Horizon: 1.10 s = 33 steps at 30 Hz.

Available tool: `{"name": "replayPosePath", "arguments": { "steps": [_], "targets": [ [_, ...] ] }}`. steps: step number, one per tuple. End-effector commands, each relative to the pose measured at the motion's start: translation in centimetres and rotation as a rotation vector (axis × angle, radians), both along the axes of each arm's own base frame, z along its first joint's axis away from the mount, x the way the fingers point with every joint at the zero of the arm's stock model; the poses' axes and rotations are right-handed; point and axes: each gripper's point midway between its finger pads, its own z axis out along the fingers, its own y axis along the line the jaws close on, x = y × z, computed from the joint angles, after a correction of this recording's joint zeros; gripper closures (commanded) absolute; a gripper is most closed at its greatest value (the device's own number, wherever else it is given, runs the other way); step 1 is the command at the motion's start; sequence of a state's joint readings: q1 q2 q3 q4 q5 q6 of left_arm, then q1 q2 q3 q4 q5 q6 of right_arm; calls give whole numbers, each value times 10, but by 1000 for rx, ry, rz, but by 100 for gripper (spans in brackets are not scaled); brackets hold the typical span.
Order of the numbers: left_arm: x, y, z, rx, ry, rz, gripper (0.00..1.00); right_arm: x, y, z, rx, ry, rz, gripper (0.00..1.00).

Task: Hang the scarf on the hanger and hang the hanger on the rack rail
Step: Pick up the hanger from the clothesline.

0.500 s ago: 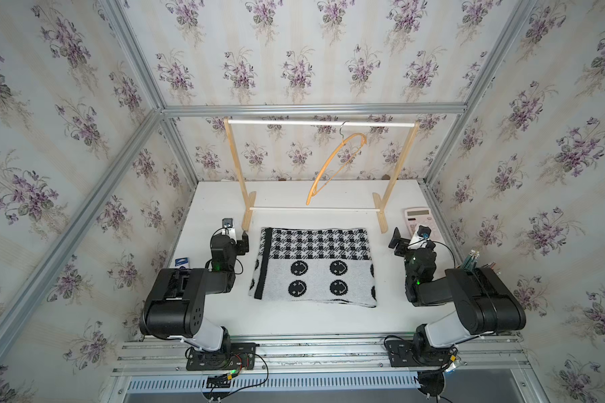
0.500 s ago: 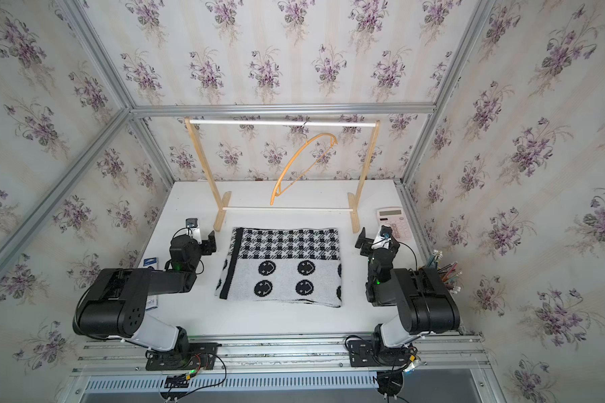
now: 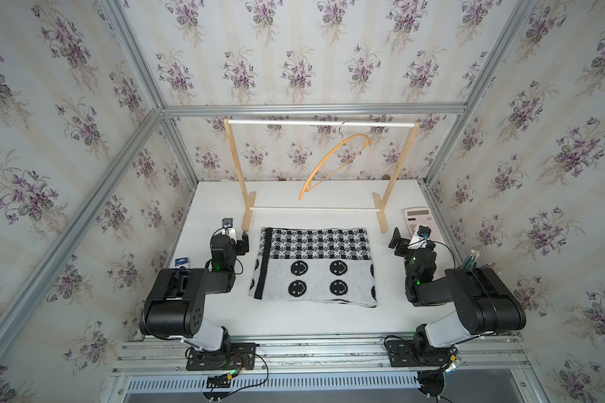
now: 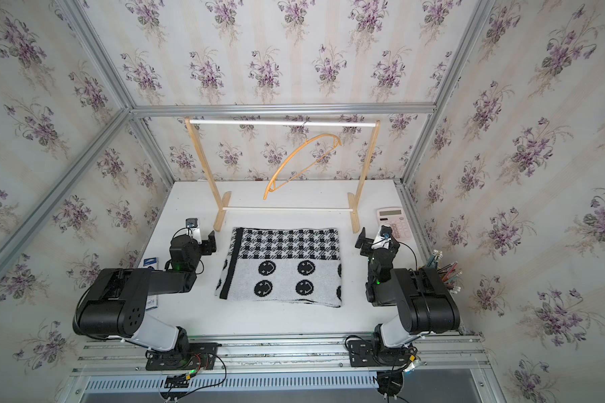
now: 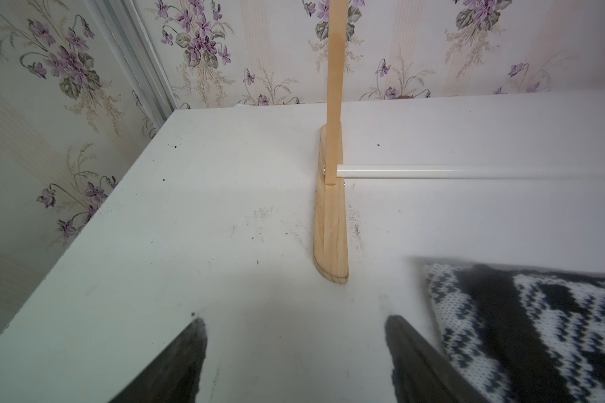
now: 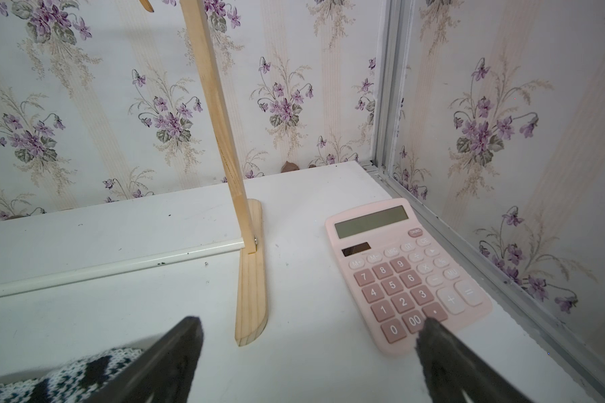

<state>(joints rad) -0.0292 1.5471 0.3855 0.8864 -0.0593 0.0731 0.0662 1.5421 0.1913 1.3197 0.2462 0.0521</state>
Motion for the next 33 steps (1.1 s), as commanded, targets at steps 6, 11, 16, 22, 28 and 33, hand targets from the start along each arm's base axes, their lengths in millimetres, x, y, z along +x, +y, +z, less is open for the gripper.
{"name": "replayPosePath", "arguments": {
  "steps": [6, 11, 16, 22, 28, 33],
  "targets": [
    [2, -1, 4, -9, -17, -3, 18, 5, 8, 8, -16, -22, 47, 0],
    [3, -1, 4, -12, -15, -5, 18, 6, 12, 7, -20, -18, 70, 0],
    [2, 6, 40, 6, 8, 51, 20, 6, 10, 24, -45, 4, 11, 9],
    [-21, -18, 134, -58, -19, -4, 19, 7, 52, 59, -154, 85, 9, 10],
    [-29, -123, 211, 39, 61, -277, 19, 11, 96, 50, -234, 335, 1, 10],
    [-10, -198, 235, 69, 159, -446, 31, 3, 106, 38, -142, 420, 18, 9]
  ]
}}
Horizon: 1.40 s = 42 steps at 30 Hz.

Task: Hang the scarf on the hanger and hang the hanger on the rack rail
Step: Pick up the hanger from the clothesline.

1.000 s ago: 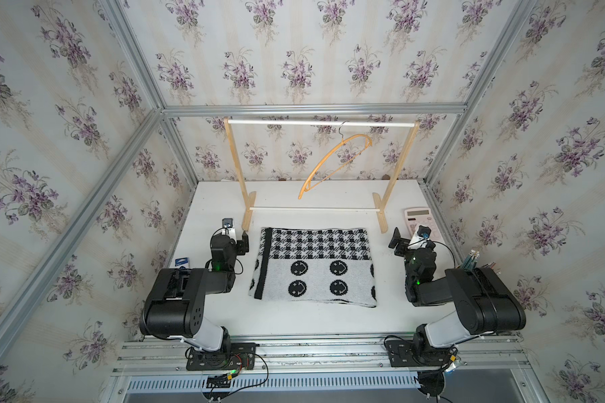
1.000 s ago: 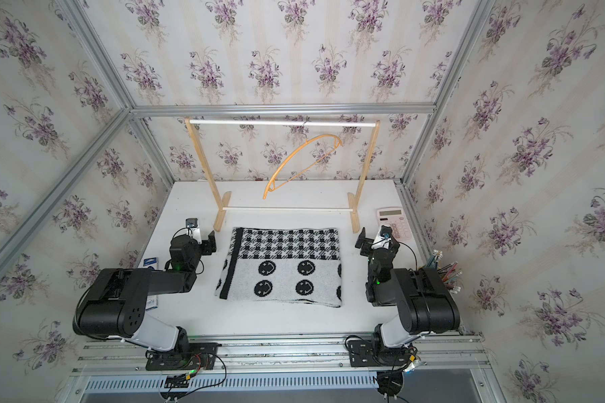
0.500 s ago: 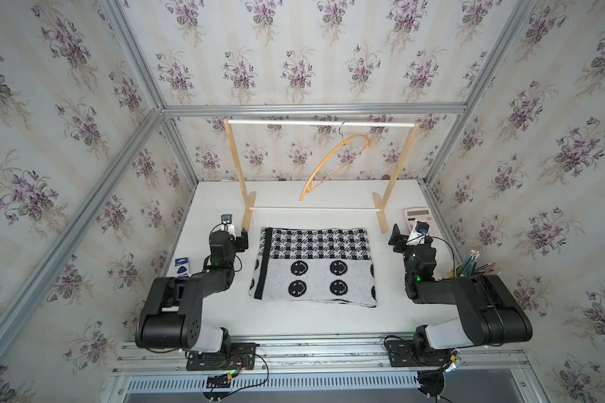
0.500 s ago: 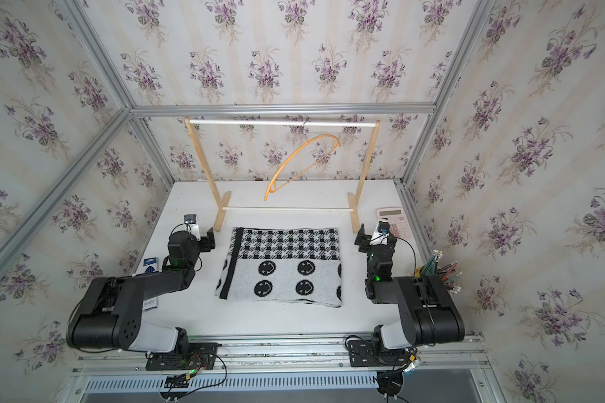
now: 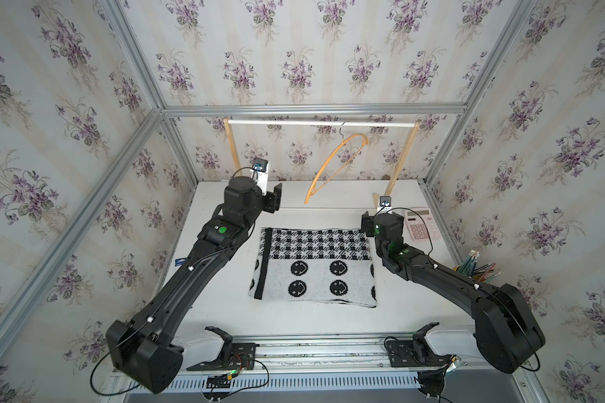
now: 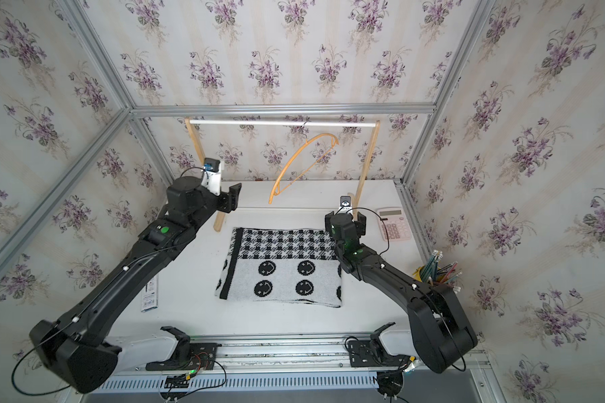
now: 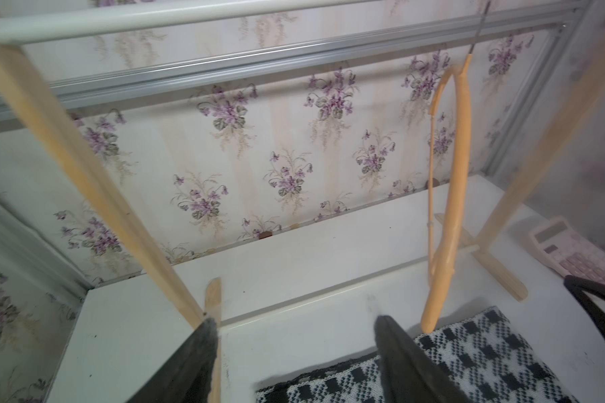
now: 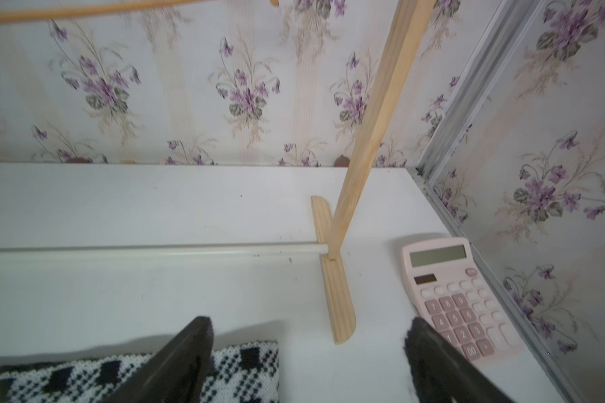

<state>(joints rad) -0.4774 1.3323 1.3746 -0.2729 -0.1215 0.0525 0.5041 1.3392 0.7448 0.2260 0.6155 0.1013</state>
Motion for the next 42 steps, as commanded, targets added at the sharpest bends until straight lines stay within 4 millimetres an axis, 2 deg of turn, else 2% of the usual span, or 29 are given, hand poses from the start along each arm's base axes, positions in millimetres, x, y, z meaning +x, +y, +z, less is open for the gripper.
{"name": "replayPosePath", "arguments": {
  "steps": [1, 6, 12, 14, 17, 21, 25, 29, 36, 42],
  "targets": [
    [-1, -30, -41, 135, 201, -77, 32, -21, -11, -27, 9, 136, -51, 9],
    [24, -69, -25, 186, 203, -98, 32, -30, -9, -28, 31, 148, -16, 9],
    [34, -121, 10, 142, 145, -194, 31, -33, -2, -44, 40, 198, 24, 12],
    [36, -132, 16, 126, 137, -210, 31, -33, 0, -47, 42, 207, 30, 13],
    [40, -148, 20, 86, 136, -241, 30, -32, 0, -49, 39, 213, 33, 16],
    [52, -168, 10, 64, 149, -243, 30, -32, 1, -51, 38, 217, 35, 18],
    [68, -179, -2, 54, 150, -209, 30, -33, 2, -53, 41, 221, 40, 19],
    [80, -181, -3, 26, 122, -167, 30, -33, 3, -55, 44, 224, 45, 20],
    [88, -181, 11, -16, 64, -137, 32, -34, 4, -56, 44, 225, 52, 21],
    [94, -188, -3, -11, 82, -148, 37, -34, 4, -57, 45, 228, 58, 22]
  ]
}}
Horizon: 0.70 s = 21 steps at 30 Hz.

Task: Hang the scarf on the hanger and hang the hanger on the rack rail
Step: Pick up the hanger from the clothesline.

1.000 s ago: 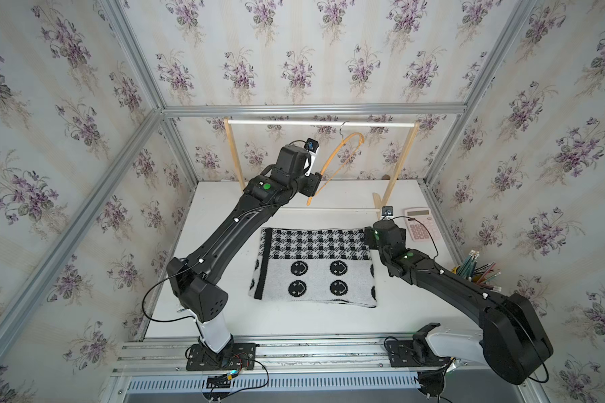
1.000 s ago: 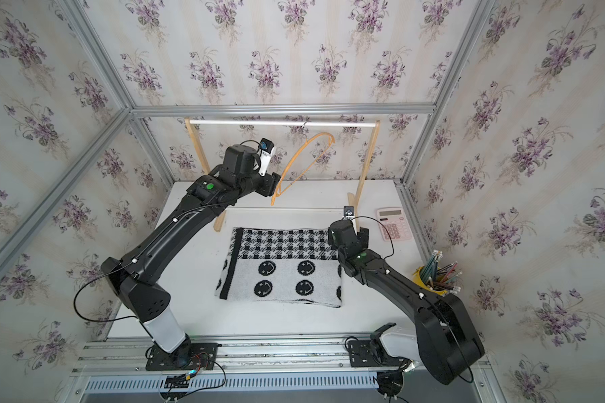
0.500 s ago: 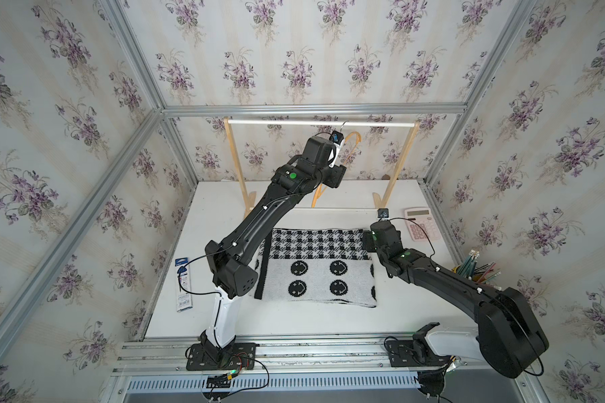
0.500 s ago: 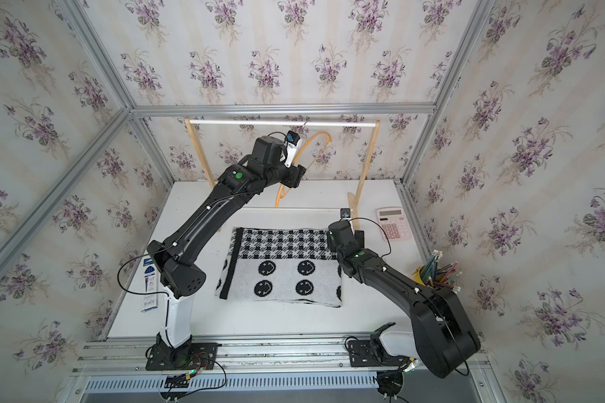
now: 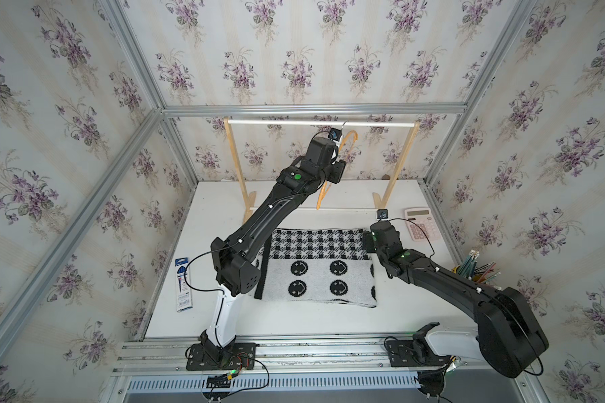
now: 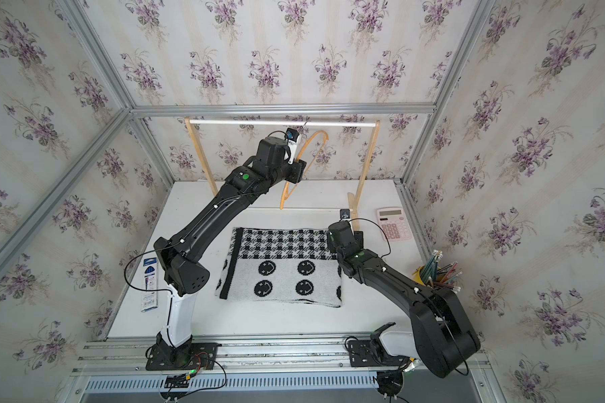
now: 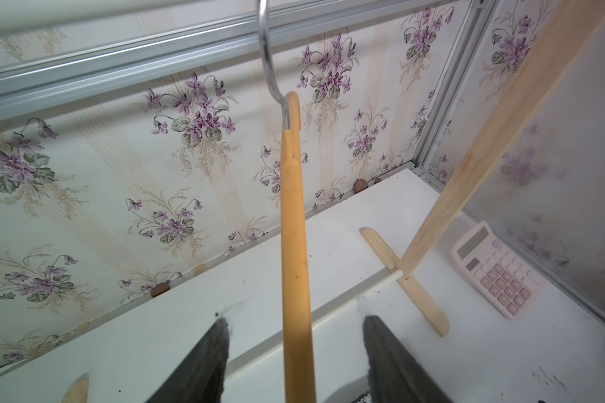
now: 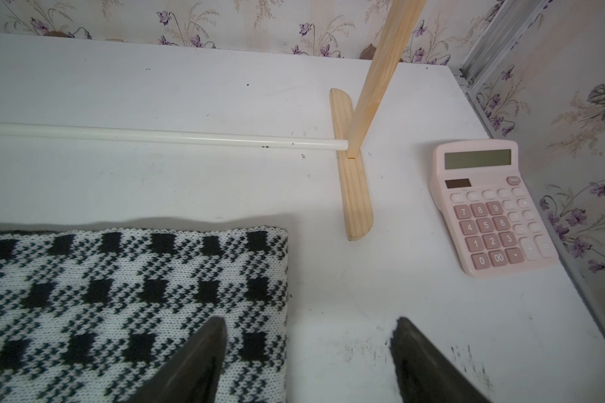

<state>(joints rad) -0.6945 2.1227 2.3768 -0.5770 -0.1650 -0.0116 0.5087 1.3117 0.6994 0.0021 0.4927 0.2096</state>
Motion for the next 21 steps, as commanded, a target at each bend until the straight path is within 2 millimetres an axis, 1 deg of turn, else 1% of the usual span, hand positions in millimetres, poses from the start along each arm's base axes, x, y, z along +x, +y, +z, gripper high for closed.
{"name": "replayPosePath", "arguments": {
  "steps": [1, 5, 8, 9, 12, 17, 19, 20, 21],
  "targets": [
    [7, -5, -3, -17, -5, 6, 37, 0, 1, 0, 7, -2, 1, 22],
    [11, -9, -3, -25, -11, 7, 38, 0, 1, 0, 9, -4, 1, 22],
    [14, -10, -3, -25, -19, 12, 44, 0, 1, 0, 4, -3, 0, 23],
    [15, -11, -1, -26, -23, 12, 49, 0, 0, 0, 4, -3, 0, 23],
    [14, -11, 0, -29, -23, 10, 60, 1, 1, -1, 3, -2, 1, 23],
    [13, -11, -1, -26, -23, 3, 69, 1, 1, -2, 1, 3, 3, 24],
    [14, -13, -4, -24, -18, -1, 75, 1, 1, -3, 1, 4, 3, 24],
    [14, -13, -5, -24, -17, -2, 80, 1, 1, -2, 1, 2, 1, 24],
    [14, -14, -5, -27, -16, -3, 87, 1, 1, -2, 1, 2, 1, 24]
  ]
}}
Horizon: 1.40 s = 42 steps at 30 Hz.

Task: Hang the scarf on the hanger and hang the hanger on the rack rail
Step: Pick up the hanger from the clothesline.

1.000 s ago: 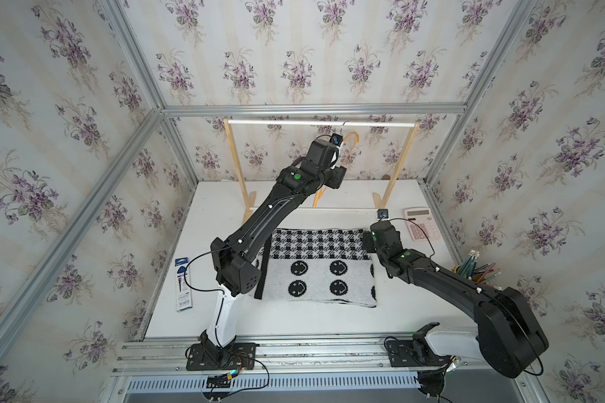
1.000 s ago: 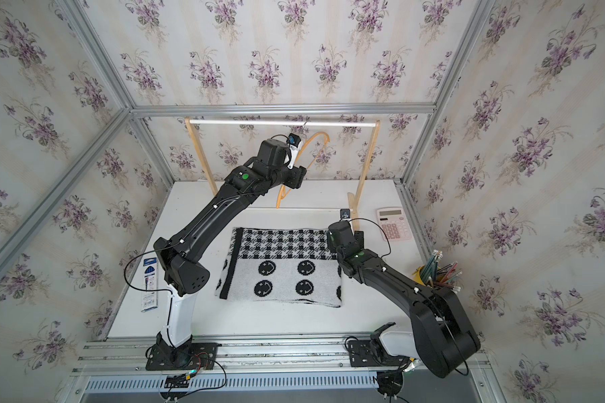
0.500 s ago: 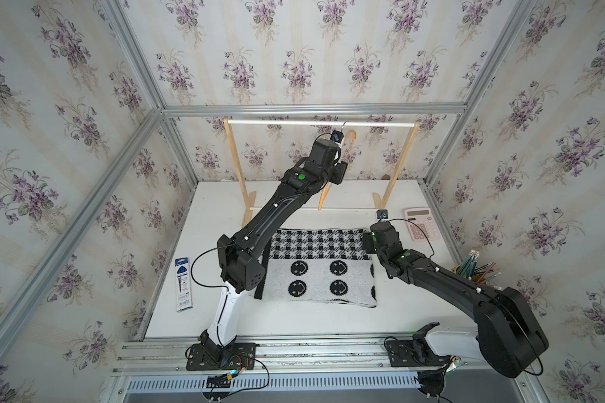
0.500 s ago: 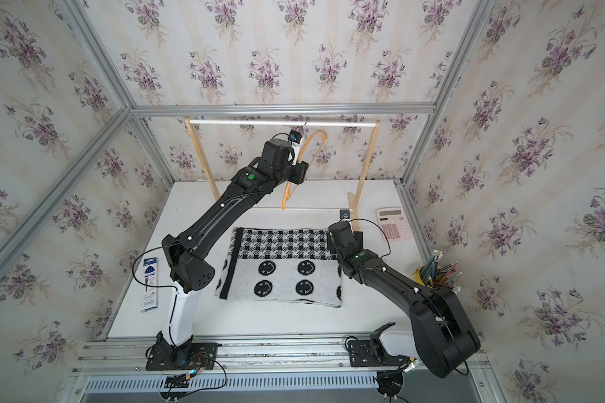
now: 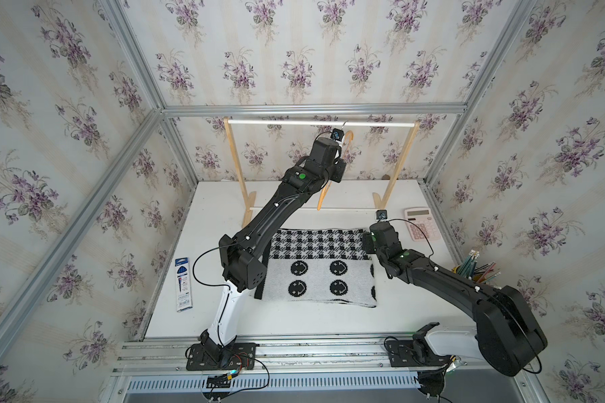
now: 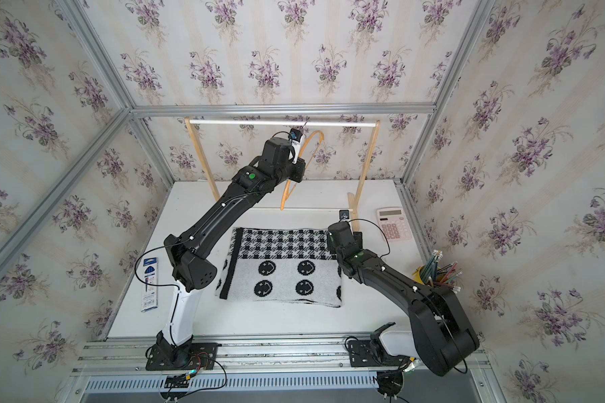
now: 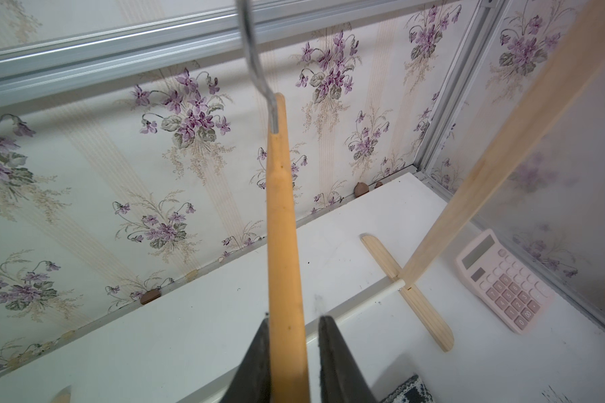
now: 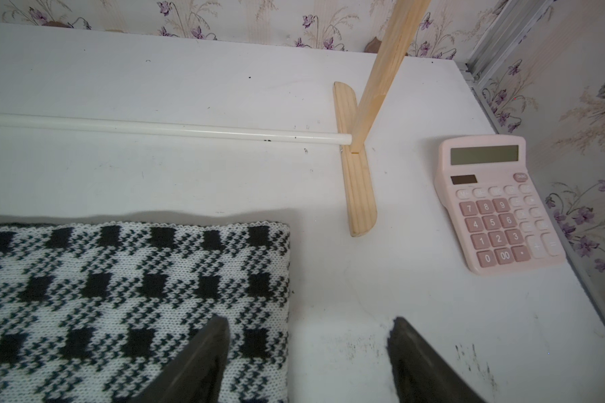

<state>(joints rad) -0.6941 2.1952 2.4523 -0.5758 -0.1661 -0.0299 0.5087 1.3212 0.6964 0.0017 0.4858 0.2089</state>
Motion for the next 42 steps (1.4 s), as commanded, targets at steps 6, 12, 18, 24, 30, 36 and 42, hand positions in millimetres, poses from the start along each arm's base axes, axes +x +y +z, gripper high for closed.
{"name": "replayPosePath", "arguments": {
  "steps": [6, 12, 18, 24, 30, 36, 42],
  "targets": [
    [0, -5, 10, -27, -24, -20, 100, 1, 0, 4, 5, -13, -5, 25],
    [-8, -6, 26, -64, -42, -34, 100, 1, 0, 3, 4, -11, -5, 25],
    [-24, -11, 50, -97, -85, -64, 100, 2, 1, 2, 6, -10, -3, 25],
    [-38, -8, 68, -98, -125, -71, 100, 2, 2, 2, 11, -9, 0, 25],
    [-44, -3, 64, -72, -125, -43, 100, 2, 2, 5, 19, -15, 2, 25],
    [-46, 12, 34, -48, -69, 34, 100, -2, 7, 21, 72, -45, 24, 26],
    [-57, 27, -1, -80, 15, 98, 100, -12, 16, 65, 181, -111, 85, 27]
  ]
}}
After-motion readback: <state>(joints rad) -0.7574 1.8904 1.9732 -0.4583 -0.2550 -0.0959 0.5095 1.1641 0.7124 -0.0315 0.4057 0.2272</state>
